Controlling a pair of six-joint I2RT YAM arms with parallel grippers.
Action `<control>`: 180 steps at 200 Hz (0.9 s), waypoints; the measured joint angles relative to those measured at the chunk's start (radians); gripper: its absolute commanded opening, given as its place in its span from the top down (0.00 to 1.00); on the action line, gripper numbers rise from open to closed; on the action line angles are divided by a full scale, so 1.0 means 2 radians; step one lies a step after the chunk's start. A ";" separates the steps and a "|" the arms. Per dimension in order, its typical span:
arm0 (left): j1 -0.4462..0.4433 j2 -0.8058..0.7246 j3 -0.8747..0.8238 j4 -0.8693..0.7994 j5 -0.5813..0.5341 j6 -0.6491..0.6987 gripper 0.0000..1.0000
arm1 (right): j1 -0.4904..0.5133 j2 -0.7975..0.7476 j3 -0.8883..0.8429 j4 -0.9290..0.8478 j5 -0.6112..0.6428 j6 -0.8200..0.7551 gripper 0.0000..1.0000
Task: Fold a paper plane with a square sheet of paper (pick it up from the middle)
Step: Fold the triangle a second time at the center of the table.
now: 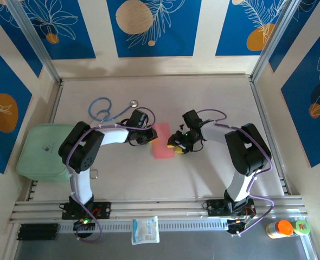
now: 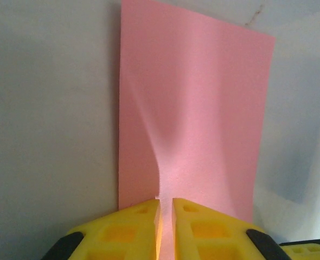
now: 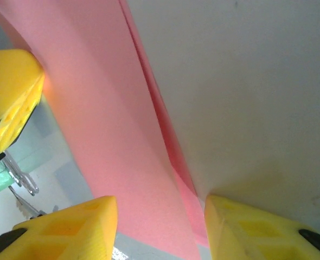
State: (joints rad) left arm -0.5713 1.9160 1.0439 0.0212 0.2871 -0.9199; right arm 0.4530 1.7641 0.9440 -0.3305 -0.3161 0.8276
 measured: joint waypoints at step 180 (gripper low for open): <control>0.000 -0.001 -0.001 0.001 0.000 0.000 0.84 | -0.008 -0.019 -0.056 0.053 -0.056 0.027 0.74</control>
State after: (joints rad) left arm -0.5713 1.9141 1.0412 0.0235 0.2871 -0.9199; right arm 0.4362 1.7256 0.8330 -0.2253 -0.4274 0.8814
